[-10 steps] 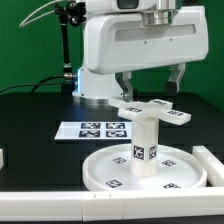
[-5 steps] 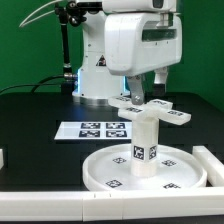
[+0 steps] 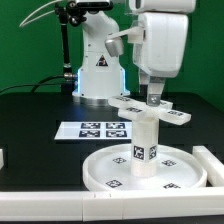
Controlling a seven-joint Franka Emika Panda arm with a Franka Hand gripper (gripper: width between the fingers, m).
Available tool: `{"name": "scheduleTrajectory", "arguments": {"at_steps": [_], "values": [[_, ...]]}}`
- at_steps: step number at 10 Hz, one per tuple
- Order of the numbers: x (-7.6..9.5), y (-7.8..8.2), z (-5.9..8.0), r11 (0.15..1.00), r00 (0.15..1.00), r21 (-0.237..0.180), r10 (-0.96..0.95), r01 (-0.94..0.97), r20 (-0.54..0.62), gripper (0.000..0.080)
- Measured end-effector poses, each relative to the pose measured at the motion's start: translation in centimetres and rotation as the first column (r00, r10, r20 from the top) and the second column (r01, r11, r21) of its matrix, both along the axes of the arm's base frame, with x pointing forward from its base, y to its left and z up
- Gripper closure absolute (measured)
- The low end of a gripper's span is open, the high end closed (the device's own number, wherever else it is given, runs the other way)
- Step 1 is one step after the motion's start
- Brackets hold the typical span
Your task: Assemble round table
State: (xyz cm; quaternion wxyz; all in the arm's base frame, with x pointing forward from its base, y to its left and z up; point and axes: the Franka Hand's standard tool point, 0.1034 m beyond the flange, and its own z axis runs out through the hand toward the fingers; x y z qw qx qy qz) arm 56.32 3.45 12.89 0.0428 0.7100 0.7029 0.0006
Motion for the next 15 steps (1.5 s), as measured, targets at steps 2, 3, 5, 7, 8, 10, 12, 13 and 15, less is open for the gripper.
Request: {"name": "scheduleTrajectory", "arguments": {"at_steps": [2, 3, 5, 7, 8, 10, 12, 13, 15], "values": [[-0.1, 0.2, -0.1, 0.992, 0.992, -0.027, 0.124, -0.124, -0.010, 0.0150], [-0.2, 0.1, -0.2, 0.988, 0.989, -0.033, 0.150, -0.150, -0.016, 0.0150], [-0.4, -0.1, -0.5, 0.989, 0.989, -0.034, 0.144, -0.145, -0.021, 0.0150], [-0.5, -0.1, -0.7, 0.989, 0.990, -0.034, 0.141, -0.142, -0.025, 0.0150], [-0.6, -0.2, -1.0, 0.989, 0.990, -0.035, 0.140, -0.141, -0.030, 0.0150], [-0.5, -0.3, -1.6, 0.990, 0.990, -0.037, 0.138, -0.139, -0.040, 0.0150], [-0.6, -0.4, -1.9, 0.990, 0.990, -0.038, 0.131, -0.132, -0.044, 0.0150], [-0.6, -0.4, -1.9, 0.991, 0.991, -0.038, 0.129, -0.130, -0.044, 0.0150], [-0.6, -1.0, -1.9, 0.992, 0.992, -0.038, 0.118, -0.120, -0.045, 0.0242]]}}
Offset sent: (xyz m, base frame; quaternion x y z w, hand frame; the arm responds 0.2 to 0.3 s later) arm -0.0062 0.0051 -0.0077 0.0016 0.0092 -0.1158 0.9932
